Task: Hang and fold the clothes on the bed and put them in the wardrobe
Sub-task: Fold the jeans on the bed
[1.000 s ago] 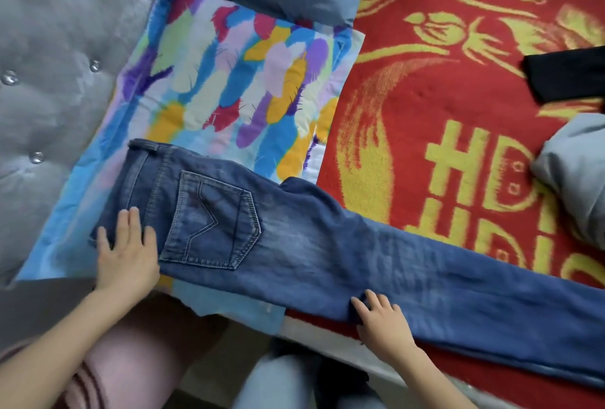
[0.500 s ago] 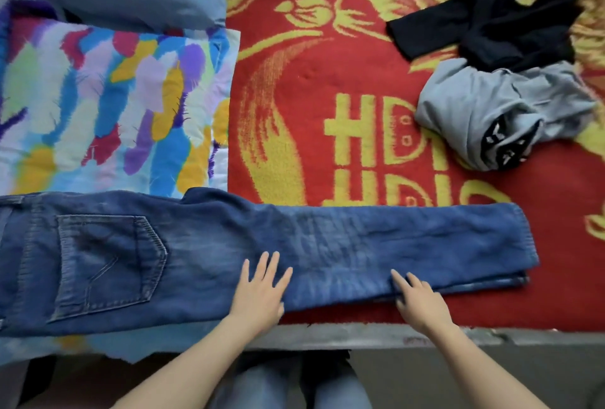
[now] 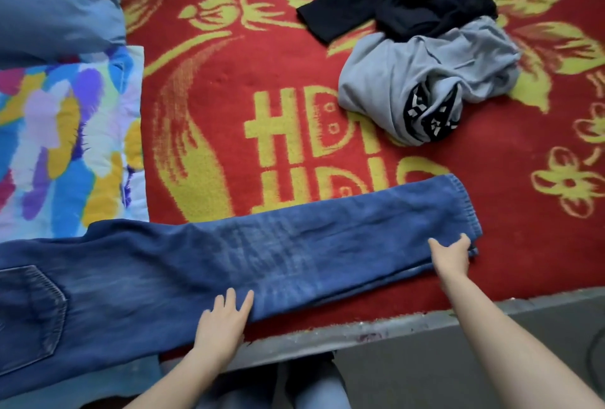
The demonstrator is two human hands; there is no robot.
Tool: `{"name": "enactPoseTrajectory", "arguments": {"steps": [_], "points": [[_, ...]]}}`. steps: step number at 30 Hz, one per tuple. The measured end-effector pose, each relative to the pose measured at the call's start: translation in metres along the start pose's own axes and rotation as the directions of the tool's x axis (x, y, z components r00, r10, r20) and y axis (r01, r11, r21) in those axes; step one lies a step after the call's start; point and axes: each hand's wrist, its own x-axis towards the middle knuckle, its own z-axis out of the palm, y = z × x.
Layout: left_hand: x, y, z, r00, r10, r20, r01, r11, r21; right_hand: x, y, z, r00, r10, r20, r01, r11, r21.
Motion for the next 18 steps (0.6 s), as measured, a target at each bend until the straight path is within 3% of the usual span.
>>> {"name": "enactPoseTrajectory", "arguments": {"steps": [2, 4, 6, 11, 16, 18], "points": [[0.008, 0.005, -0.005, 0.993, -0.007, -0.119, 0.009, 1.0, 0.016, 0.018, -0.001, -0.001, 0.995, 0.104, -0.008, -0.1, 0.969, 0.227], [0.018, 0.008, -0.002, 0.996, -0.036, -0.08, 0.036, 0.999, -0.008, 0.03, -0.001, -0.003, 0.978, 0.209, 0.017, -0.199, 0.903, 0.381], [0.023, 0.01, -0.003, 0.999, 0.042, 0.003, -0.042, 0.999, 0.023, 0.04, 0.001, -0.006, 0.966, 0.248, 0.067, -0.253, 0.874, 0.415], [0.02, 0.007, -0.015, 0.977, 0.206, 0.057, -0.206, 0.979, -0.002, 0.056, 0.006, -0.019, 0.936, 0.322, 0.143, -0.351, 0.821, 0.451], [0.019, 0.009, -0.025, 0.968, 0.242, 0.072, -0.244, 0.969, 0.024, 0.07, 0.004, -0.033, 0.932, 0.325, 0.161, -0.362, 0.817, 0.449], [0.017, 0.013, -0.023, 0.972, 0.224, 0.076, -0.226, 0.974, 0.014, 0.074, 0.008, -0.037, 0.941, 0.327, 0.088, -0.327, 0.812, 0.483]]}}
